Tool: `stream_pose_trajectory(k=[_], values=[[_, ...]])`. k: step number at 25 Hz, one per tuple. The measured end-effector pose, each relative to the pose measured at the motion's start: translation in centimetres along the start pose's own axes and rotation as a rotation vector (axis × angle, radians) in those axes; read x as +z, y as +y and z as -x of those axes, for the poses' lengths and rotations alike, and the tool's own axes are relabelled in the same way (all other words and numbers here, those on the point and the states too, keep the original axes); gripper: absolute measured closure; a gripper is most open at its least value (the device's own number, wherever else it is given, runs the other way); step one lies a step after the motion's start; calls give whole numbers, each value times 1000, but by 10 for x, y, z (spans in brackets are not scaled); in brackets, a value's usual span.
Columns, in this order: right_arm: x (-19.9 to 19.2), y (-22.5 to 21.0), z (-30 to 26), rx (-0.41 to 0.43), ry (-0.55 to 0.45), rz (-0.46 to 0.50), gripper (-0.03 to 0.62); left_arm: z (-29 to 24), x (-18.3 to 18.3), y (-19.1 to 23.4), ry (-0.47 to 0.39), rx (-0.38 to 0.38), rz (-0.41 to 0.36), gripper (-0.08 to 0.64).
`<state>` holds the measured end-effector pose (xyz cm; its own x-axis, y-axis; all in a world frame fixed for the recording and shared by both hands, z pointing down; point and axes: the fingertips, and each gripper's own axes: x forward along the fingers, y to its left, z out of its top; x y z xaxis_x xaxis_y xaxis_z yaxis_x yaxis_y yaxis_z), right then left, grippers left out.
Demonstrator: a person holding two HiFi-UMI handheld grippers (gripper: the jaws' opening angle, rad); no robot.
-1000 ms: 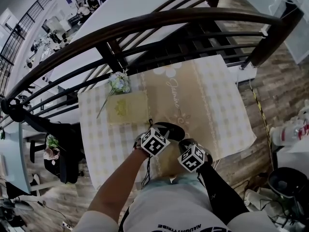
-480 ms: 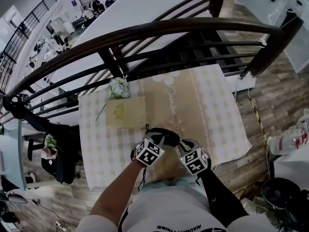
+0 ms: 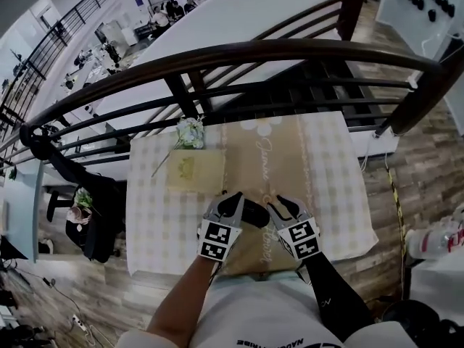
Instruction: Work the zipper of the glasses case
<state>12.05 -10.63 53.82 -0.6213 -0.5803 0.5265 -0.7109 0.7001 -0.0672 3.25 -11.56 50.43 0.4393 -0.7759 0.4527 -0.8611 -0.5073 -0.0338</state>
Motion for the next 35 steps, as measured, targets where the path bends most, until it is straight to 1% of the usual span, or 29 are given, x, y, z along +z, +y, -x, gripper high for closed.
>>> stream_pose_trajectory(k=[3, 7, 10, 15, 18, 23, 26, 35], values=[[29, -10, 7, 12, -71, 33, 425, 11, 27, 9, -70, 78, 37, 558], [72, -23, 21, 8, -178, 59, 425, 28, 65, 13, -147, 128, 64, 558], [102, -31, 34, -5, -254, 69, 422, 43, 90, 17, -197, 158, 59, 558], [151, -34, 52, -29, -367, 109, 405, 74, 130, 36, -278, 281, 33, 558], [172, -30, 61, -27, -423, 139, 407, 88, 151, 41, -322, 310, 24, 558], [201, -18, 74, -16, -491, 186, 408, 106, 180, 43, -386, 356, -48, 558], [213, -15, 79, -6, -528, 204, 410, 113, 197, 43, -425, 370, -81, 558], [217, -11, 72, -1, -532, 213, 413, 123, 208, 51, -479, 387, -74, 558]])
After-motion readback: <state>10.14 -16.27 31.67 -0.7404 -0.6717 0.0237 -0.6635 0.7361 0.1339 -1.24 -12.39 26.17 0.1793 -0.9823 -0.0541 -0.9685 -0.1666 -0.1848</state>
